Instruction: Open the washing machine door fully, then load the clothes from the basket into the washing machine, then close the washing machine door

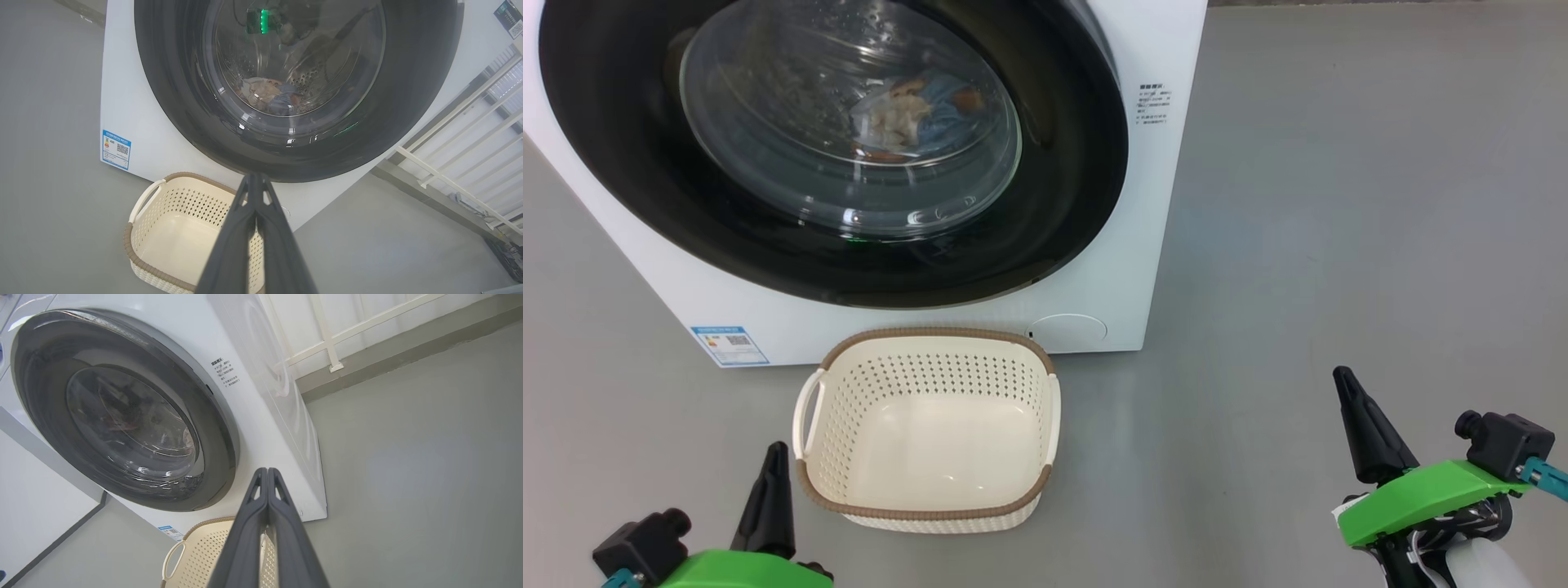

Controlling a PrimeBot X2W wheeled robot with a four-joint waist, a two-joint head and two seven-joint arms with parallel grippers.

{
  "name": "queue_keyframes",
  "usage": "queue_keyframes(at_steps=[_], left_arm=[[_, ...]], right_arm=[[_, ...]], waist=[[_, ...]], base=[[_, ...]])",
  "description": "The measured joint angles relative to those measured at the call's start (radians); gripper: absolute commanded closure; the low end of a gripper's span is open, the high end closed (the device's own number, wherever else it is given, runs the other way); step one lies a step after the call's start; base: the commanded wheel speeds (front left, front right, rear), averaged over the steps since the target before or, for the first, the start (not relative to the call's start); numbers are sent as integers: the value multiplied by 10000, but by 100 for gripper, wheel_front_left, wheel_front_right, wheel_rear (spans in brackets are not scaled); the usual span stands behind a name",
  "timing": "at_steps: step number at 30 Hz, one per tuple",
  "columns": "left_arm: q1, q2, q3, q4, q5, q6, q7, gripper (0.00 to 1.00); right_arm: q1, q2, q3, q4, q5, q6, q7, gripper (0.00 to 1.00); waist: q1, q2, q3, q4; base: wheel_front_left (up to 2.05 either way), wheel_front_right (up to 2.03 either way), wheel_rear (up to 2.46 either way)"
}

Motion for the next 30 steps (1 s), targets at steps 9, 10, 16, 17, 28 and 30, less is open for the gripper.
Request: queue_keyframes(at_steps=[9, 10, 16, 17, 28, 30], left_arm=[[-1, 12, 82, 33, -821, 0, 245, 100], [-1, 12, 92, 38, -949, 0, 263, 100], [-1, 15, 159, 54, -1513, 0, 449, 100], [-1, 15, 174, 54, -1634, 0, 504, 100], [-2, 17, 284, 96, -2642, 2, 777, 100], [-3, 17, 305, 100, -2878, 2, 863, 100]], right_arm=[[107, 123, -205, -40, 792, 0, 253, 100], [107, 134, -230, -46, 842, 0, 267, 100], [108, 201, -322, -65, 1440, 0, 437, 100], [109, 209, -334, -71, 1476, 0, 441, 100], [135, 318, -587, -128, 2596, 0, 811, 100], [157, 359, -617, -142, 2711, 0, 871, 100]], waist=[[0, 0, -62, -12], [-1, 0, -69, -13], [0, 0, -110, -21], [-1, 0, -117, -22], [-1, 0, -193, -37], [-1, 0, -207, -40]], base=[[0, 0, 0], [0, 0, 0], [0, 0, 0], [0, 0, 0], [0, 0, 0], [0, 0, 0]])
